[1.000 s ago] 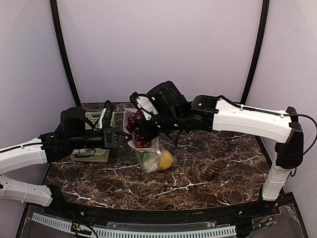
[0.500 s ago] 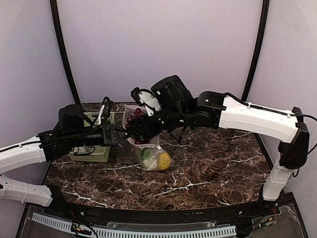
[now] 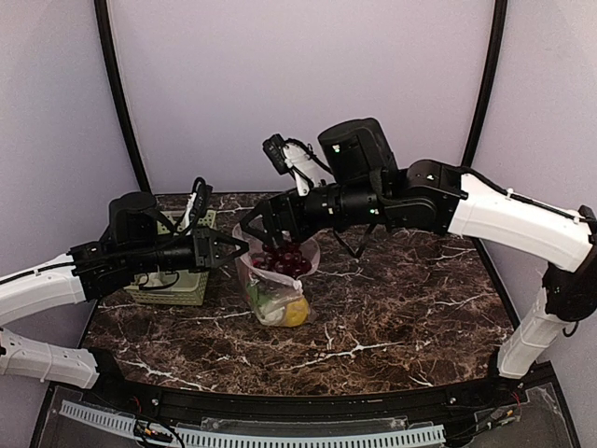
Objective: Place the food in the zip-top bag and seal the zipper
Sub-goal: Place the fake fruit in the zipper food storage bag.
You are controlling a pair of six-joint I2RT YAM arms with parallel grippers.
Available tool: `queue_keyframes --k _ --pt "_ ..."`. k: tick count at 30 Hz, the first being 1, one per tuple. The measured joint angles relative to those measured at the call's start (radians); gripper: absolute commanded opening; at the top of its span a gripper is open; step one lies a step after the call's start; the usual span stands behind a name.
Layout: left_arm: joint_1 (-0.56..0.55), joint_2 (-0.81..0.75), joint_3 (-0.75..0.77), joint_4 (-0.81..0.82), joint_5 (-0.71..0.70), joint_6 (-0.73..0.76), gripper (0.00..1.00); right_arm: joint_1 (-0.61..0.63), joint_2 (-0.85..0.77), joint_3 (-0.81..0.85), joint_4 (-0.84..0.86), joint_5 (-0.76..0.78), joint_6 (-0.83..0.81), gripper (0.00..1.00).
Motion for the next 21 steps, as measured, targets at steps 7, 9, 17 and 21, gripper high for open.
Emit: queue_keyframes --k 7,9,17,21 --pt "0.000 0.002 0.000 -0.016 -0.002 -0.002 0.01 0.000 -0.011 -0.024 0.003 0.013 0.005 0.92" --pt "0.000 0.002 0.000 -0.016 -0.002 -0.002 0.01 -0.003 -0.030 -0.045 0.002 0.036 0.022 0.92" --pt "0.000 0.002 0.000 -0.016 -0.003 -0.003 0.01 -0.088 -0.138 -0.223 -0.005 0.071 0.140 0.79" --pt "0.000 0.002 0.000 -0.016 -0.003 -0.005 0.01 -0.130 -0.182 -0.370 0.045 0.014 0.204 0.68"
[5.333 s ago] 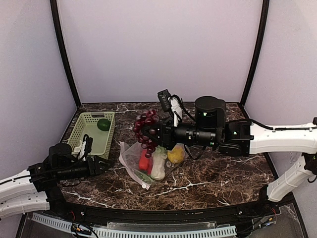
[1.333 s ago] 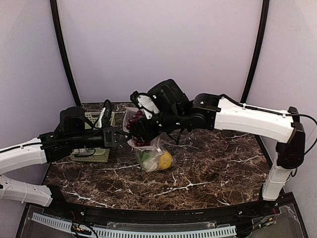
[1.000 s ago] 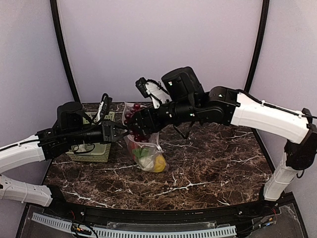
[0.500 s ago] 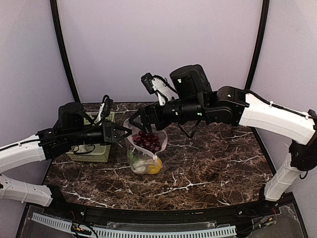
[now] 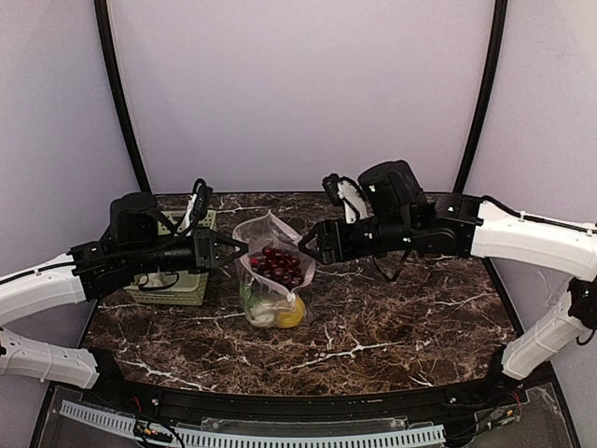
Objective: Place the food in the zip-top bag and seal the zipper
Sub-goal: Place the fake fruit in the zipper food storage bag, then adjust the zipper food storage bag at the center of the board.
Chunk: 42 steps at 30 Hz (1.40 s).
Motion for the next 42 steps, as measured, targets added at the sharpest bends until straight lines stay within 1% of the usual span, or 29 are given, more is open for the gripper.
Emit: queue_keyframes --k 4,7,12,19,21,23,24,27,30,34,39,42 --pt "0.000 0.000 0.000 0.000 -0.004 0.000 0.01 -0.029 -0.040 -0.140 0.079 -0.088 0.050 0.61" --pt "0.000 -0.003 0.000 -0.002 -0.007 -0.001 0.01 -0.045 -0.055 -0.199 0.130 -0.138 0.080 0.57" --pt "0.000 -0.005 0.000 -0.005 -0.008 -0.001 0.01 -0.060 -0.054 -0.226 0.201 -0.189 0.103 0.47" --pt "0.000 -0.005 0.000 -0.005 -0.008 -0.001 0.01 -0.078 -0.019 -0.226 0.262 -0.226 0.101 0.43" --pt "0.000 -0.005 0.000 -0.005 -0.008 0.000 0.01 -0.078 -0.002 -0.226 0.265 -0.233 0.098 0.40" --pt "0.000 -0.006 0.000 -0.006 -0.008 -0.001 0.01 -0.078 0.013 -0.226 0.265 -0.240 0.092 0.33" --pt "0.000 -0.006 0.000 -0.008 -0.008 0.000 0.01 -0.078 0.019 -0.225 0.265 -0.242 0.089 0.27" --pt "0.000 -0.010 0.000 -0.016 -0.009 0.000 0.01 -0.078 0.031 -0.224 0.265 -0.251 0.079 0.00" --pt "0.000 -0.012 0.000 -0.026 -0.011 0.000 0.01 -0.080 0.035 -0.209 0.258 -0.265 0.077 0.00" --pt "0.001 -0.012 0.022 -0.064 -0.021 0.009 0.01 -0.081 0.038 -0.113 0.201 -0.285 0.042 0.00" --pt "0.027 0.014 0.164 -0.157 -0.024 0.049 0.01 -0.081 0.032 0.085 0.138 -0.285 -0.024 0.00" --pt "0.042 0.029 0.230 -0.161 -0.018 0.065 0.01 -0.082 0.018 0.147 0.135 -0.286 -0.047 0.00"
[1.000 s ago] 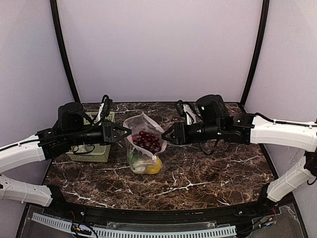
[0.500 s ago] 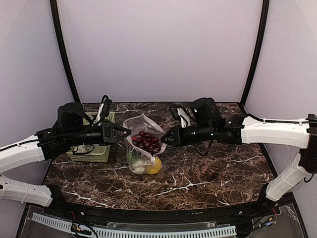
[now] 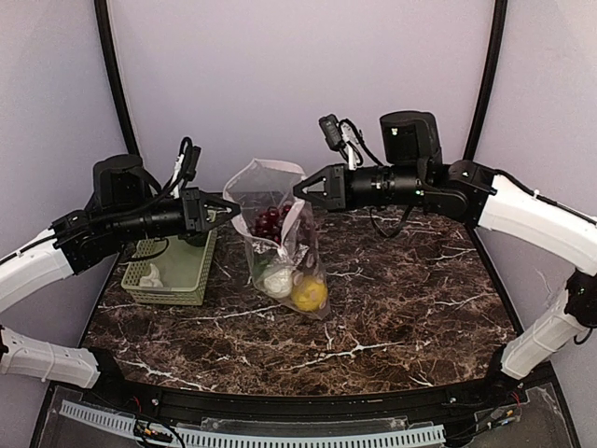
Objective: Place the food in the zip-top bag and seal the zipper
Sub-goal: Adjust the zipper food storage bag at the center of the board, then pick up the fake vegetable from the bin.
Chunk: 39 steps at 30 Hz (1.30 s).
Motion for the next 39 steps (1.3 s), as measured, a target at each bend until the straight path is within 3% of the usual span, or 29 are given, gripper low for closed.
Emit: queue_keyframes --k 12,14,16,23,28,35,39 --pt "0.016 0.071 -0.065 0.014 0.063 -0.031 0.01 -0.001 0.020 -0.045 -0.024 0.002 0.011 0.00" --pt "0.019 0.071 -0.083 0.003 0.064 -0.034 0.05 -0.001 0.026 -0.057 -0.029 0.003 0.018 0.00" --pt "0.019 0.071 -0.090 -0.006 0.064 -0.035 0.14 -0.001 0.027 -0.062 -0.029 0.002 0.022 0.00" --pt "0.034 0.055 -0.096 -0.027 0.072 -0.024 0.69 -0.001 0.027 -0.069 -0.027 0.003 0.038 0.00" --pt "0.097 -0.007 -0.094 -0.126 0.050 0.013 0.85 -0.001 0.029 -0.075 -0.015 0.002 0.048 0.00" --pt "0.315 -0.094 -0.069 -0.346 -0.002 0.128 0.88 -0.001 0.037 -0.083 -0.005 0.000 0.052 0.00" --pt "0.478 -0.055 -0.074 -0.426 -0.016 0.200 0.77 -0.001 0.039 -0.084 0.002 -0.005 0.052 0.00"
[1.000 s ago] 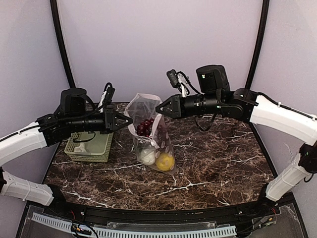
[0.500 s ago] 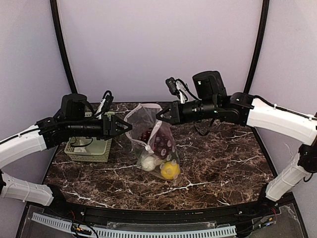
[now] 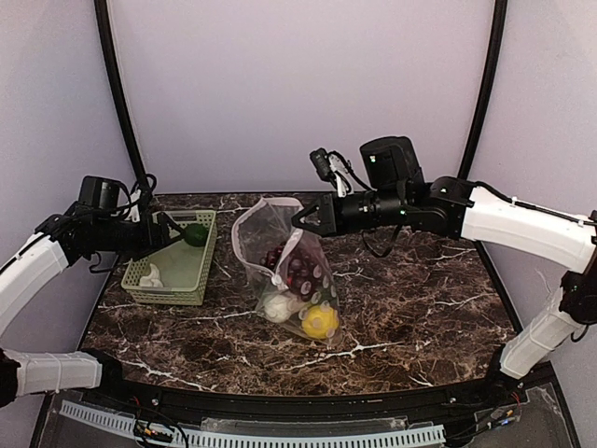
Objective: Place the food in the zip-top bag and seal the zipper
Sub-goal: Pick up the fake vegetable from the bin.
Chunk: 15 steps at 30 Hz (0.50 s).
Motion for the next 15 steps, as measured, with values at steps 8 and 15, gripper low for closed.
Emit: queue_keyframes --k 8,15 --pt "0.129 0.137 -0.031 -0.041 -0.195 0.090 0.56 0.000 0.000 -0.018 0.028 -0.012 0.011 0.00" --pt "0.134 0.261 -0.052 0.017 -0.391 0.108 0.52 0.000 0.000 -0.020 0.038 -0.024 0.018 0.00"
